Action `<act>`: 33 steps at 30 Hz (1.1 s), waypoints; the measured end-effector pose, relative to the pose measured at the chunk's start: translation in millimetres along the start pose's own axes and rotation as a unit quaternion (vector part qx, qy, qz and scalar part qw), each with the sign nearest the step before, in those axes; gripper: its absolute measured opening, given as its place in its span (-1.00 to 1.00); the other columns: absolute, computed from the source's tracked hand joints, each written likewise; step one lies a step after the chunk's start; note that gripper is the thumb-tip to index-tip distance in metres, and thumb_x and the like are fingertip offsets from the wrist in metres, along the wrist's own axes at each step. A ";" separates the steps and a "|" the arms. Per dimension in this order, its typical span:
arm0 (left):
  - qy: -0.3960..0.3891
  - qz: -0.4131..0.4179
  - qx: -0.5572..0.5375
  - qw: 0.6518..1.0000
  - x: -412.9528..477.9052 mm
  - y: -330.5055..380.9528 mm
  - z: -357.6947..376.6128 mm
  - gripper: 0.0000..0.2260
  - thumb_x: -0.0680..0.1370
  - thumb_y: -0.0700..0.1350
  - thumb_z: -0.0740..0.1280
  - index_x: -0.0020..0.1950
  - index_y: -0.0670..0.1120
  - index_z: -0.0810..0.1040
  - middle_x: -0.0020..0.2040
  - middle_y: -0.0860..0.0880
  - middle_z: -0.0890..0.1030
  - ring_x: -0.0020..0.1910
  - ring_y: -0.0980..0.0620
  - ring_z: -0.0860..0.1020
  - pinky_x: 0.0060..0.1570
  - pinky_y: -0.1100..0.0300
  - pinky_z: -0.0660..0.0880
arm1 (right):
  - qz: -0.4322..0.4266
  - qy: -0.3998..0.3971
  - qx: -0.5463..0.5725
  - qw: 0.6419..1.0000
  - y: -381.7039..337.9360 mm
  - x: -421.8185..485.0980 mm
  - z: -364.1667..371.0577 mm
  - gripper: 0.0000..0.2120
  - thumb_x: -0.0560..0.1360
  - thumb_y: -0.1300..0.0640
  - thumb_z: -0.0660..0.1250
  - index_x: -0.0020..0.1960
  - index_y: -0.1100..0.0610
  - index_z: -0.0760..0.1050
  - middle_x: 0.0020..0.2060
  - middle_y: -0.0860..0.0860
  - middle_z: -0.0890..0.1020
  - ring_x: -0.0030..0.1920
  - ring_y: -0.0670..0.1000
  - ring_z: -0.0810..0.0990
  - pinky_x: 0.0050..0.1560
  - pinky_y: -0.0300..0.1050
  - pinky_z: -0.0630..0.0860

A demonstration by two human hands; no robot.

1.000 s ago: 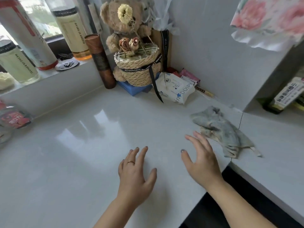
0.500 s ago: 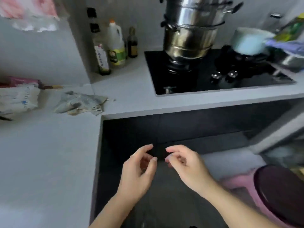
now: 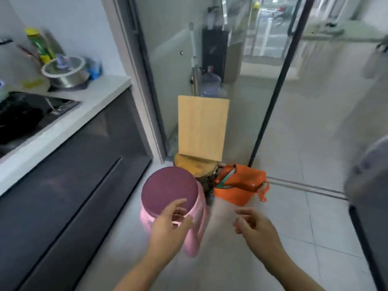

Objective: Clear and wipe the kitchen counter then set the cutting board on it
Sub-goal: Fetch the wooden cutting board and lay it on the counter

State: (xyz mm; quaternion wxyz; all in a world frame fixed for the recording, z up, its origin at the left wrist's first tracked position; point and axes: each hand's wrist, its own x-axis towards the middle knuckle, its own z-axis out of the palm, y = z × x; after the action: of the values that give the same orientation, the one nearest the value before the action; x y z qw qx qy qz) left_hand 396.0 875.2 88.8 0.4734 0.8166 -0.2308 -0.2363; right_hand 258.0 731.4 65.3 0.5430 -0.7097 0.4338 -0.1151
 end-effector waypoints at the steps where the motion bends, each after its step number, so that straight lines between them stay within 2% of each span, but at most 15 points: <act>1: -0.011 -0.001 -0.001 1.000 13.6 10.4 17.3 -0.71 0.43 -0.27 0.36 0.11 -0.03 0.51 -0.20 0.07 0.58 -0.21 0.08 0.56 -0.13 0.18 0.56 | 0.002 0.014 0.007 1.000 2.7 14.3 -13.3 -0.84 0.45 0.23 0.28 -0.07 -0.01 0.52 -0.25 0.06 0.67 -0.20 0.06 0.64 -0.08 -0.02 0.54; 2: -0.021 0.002 0.004 1.000 27.5 18.9 31.7 -0.72 0.43 -0.25 0.37 0.10 -0.01 0.51 -0.20 0.08 0.58 -0.19 0.10 0.55 -0.15 0.21 0.55 | 0.004 0.025 0.011 1.000 3.5 28.7 -24.7 -0.84 0.45 0.23 0.29 -0.05 0.00 0.53 -0.25 0.06 0.67 -0.19 0.06 0.64 -0.08 -0.02 0.54; 4: -0.033 0.015 0.029 0.999 55.9 29.4 50.2 -0.72 0.43 -0.23 0.36 0.07 0.05 0.49 -0.19 0.14 0.57 -0.19 0.20 0.53 -0.22 0.42 0.46 | -0.002 0.035 0.005 0.999 1.5 56.5 -40.4 -0.84 0.46 0.21 0.29 -0.06 -0.04 0.50 -0.26 0.03 0.66 -0.20 0.02 0.64 -0.13 -0.09 0.54; 7: -0.039 0.014 0.052 0.998 104.6 38.9 65.2 -0.72 0.45 -0.22 0.35 0.01 0.15 0.45 -0.18 0.15 0.57 -0.17 0.25 0.52 -0.30 0.50 0.44 | -0.007 0.043 -0.010 0.999 -4.3 101.4 -55.7 -0.81 0.46 0.19 0.30 -0.11 -0.12 0.46 -0.29 -0.03 0.63 -0.23 -0.02 0.64 -0.23 -0.19 0.52; 9: -0.038 -0.006 0.049 0.998 142.5 43.2 74.6 -0.73 0.46 -0.20 0.35 0.05 0.13 0.46 -0.17 0.11 0.58 -0.18 0.23 0.53 -0.32 0.48 0.45 | 0.000 0.042 -0.018 0.999 -9.9 137.7 -64.9 -0.83 0.46 0.19 0.32 -0.09 -0.09 0.49 -0.31 -0.03 0.62 -0.25 -0.04 0.63 -0.24 -0.23 0.52; 11: -0.028 -0.030 0.039 0.998 185.3 42.1 87.3 -0.72 0.46 -0.19 0.36 0.11 0.08 0.47 -0.14 0.06 0.60 -0.16 0.19 0.54 -0.31 0.44 0.42 | 0.002 0.034 -0.040 0.999 -15.2 181.1 -73.8 -0.86 0.45 0.18 0.33 -0.04 -0.04 0.52 -0.32 -0.07 0.61 -0.30 -0.16 0.59 -0.28 -0.38 0.48; 12: -0.019 -0.041 0.026 0.999 207.6 41.1 93.7 -0.71 0.45 -0.19 0.37 0.13 0.06 0.48 -0.13 0.04 0.60 -0.16 0.16 0.55 -0.27 0.43 0.41 | -0.003 0.033 -0.061 0.998 -19.2 204.1 -77.2 -0.86 0.45 0.17 0.34 -0.04 -0.04 0.52 -0.34 -0.11 0.60 -0.32 -0.22 0.57 -0.22 -0.41 0.48; 14: -0.004 -0.062 0.000 0.998 253.4 43.0 101.5 -0.69 0.44 -0.20 0.38 0.15 0.00 0.48 -0.13 0.01 0.59 -0.17 0.10 0.55 -0.22 0.32 0.44 | -0.013 0.034 -0.120 0.992 -34.3 254.1 -81.9 -0.83 0.44 0.14 0.34 -0.10 -0.14 0.48 -0.35 -0.20 0.58 -0.29 -0.28 0.53 0.09 -0.21 0.47; 15: -0.003 -0.072 -0.009 0.997 277.6 46.7 103.6 -0.69 0.44 -0.19 0.38 0.16 -0.02 0.48 -0.14 0.01 0.58 -0.18 0.10 0.55 -0.19 0.27 0.46 | -0.012 0.029 -0.144 0.989 -46.7 280.5 -83.5 -0.81 0.45 0.13 0.34 -0.11 -0.17 0.46 -0.33 -0.21 0.58 -0.25 -0.22 0.54 0.15 -0.12 0.45; 17: -0.006 -0.091 -0.011 0.996 319.4 51.6 108.1 -0.67 0.44 -0.16 0.38 0.18 -0.02 0.47 -0.14 0.03 0.56 -0.16 0.09 0.54 -0.10 0.18 0.48 | -0.025 0.008 -0.189 0.982 -68.8 330.8 -85.2 -0.83 0.46 0.12 0.31 0.00 -0.10 0.48 -0.19 -0.15 0.59 -0.13 -0.11 0.55 0.02 -0.19 0.45; 19: 0.002 -0.099 0.002 0.995 353.0 58.3 109.5 -0.64 0.43 -0.12 0.37 0.20 0.03 0.44 -0.11 0.06 0.54 -0.08 0.07 0.53 0.00 0.16 0.45 | -0.063 -0.003 -0.255 0.965 -89.1 382.0 -85.1 -0.74 0.48 0.10 0.28 0.16 0.02 0.47 -0.01 -0.04 0.58 0.00 -0.05 0.52 0.04 -0.22 0.43; 22: 0.012 -0.094 0.028 0.995 392.3 68.2 106.4 -0.60 0.44 -0.05 0.36 0.25 0.11 0.37 -0.11 0.17 0.51 -0.03 0.14 0.51 -0.01 0.23 0.39 | -0.113 -0.045 -0.374 0.919 -120.1 457.3 -78.6 -0.67 0.53 0.09 0.19 0.28 0.09 0.36 0.21 0.05 0.48 0.18 0.06 0.45 0.16 -0.12 0.38; 26: 0.036 -0.107 0.022 0.993 426.6 77.3 107.4 -0.57 0.45 -0.01 0.34 0.29 0.14 0.32 -0.10 0.28 0.45 -0.04 0.24 0.48 -0.09 0.32 0.36 | -0.151 -0.067 -0.393 0.905 -149.0 548.2 -55.6 -0.48 0.51 0.05 0.22 0.42 0.11 0.18 0.38 0.09 0.33 0.34 0.12 0.32 0.32 0.02 0.32; 30: 0.079 -0.155 0.015 0.985 440.2 83.2 115.4 -0.56 0.47 -0.04 0.30 0.32 0.13 0.28 -0.02 0.15 0.49 0.06 0.15 0.49 0.05 0.25 0.43 | -0.231 -0.110 -0.468 0.846 -152.6 621.5 -21.5 -0.37 0.48 0.03 0.26 0.46 0.13 0.08 0.41 0.12 0.25 0.40 0.14 0.24 0.35 0.03 0.26; 33: 0.102 -0.213 0.029 0.971 435.6 83.8 127.9 -0.56 0.45 -0.05 0.31 0.29 0.17 0.29 0.02 0.11 0.54 0.05 0.18 0.50 -0.08 0.50 0.37 | -0.254 -0.139 -0.518 0.805 -137.8 649.1 -3.3 -0.30 0.48 0.01 0.25 0.48 0.14 -0.03 0.49 0.10 0.13 0.47 0.10 0.14 0.43 0.03 0.15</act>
State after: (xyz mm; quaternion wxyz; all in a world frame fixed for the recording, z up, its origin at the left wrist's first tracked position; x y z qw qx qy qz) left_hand 646.5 491.3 33.5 0.4093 0.8802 -0.0089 -0.2402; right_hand 711.2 253.0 -13.2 0.1002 -0.9787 0.1532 0.0929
